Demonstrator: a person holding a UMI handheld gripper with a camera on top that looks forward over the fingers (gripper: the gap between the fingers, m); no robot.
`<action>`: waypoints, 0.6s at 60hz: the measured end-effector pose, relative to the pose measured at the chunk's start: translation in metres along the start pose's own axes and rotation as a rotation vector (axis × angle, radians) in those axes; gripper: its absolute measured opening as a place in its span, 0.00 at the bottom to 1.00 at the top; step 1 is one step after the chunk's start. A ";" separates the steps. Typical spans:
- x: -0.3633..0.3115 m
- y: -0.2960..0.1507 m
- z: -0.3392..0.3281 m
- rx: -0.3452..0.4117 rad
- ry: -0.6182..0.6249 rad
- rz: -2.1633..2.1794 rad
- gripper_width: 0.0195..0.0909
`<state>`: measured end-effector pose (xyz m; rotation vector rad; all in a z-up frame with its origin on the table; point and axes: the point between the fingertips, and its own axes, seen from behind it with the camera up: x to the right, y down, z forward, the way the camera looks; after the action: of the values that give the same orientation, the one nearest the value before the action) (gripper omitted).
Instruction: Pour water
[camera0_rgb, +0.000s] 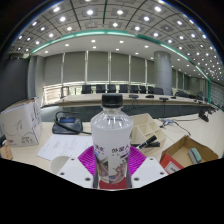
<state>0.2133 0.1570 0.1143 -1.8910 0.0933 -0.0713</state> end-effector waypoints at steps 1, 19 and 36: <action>0.001 0.006 0.002 -0.006 -0.002 -0.005 0.26; 0.011 0.063 0.009 -0.033 -0.017 0.002 0.37; 0.003 0.058 -0.023 -0.110 -0.032 0.013 0.92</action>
<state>0.2122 0.1169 0.0667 -2.0008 0.0894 -0.0269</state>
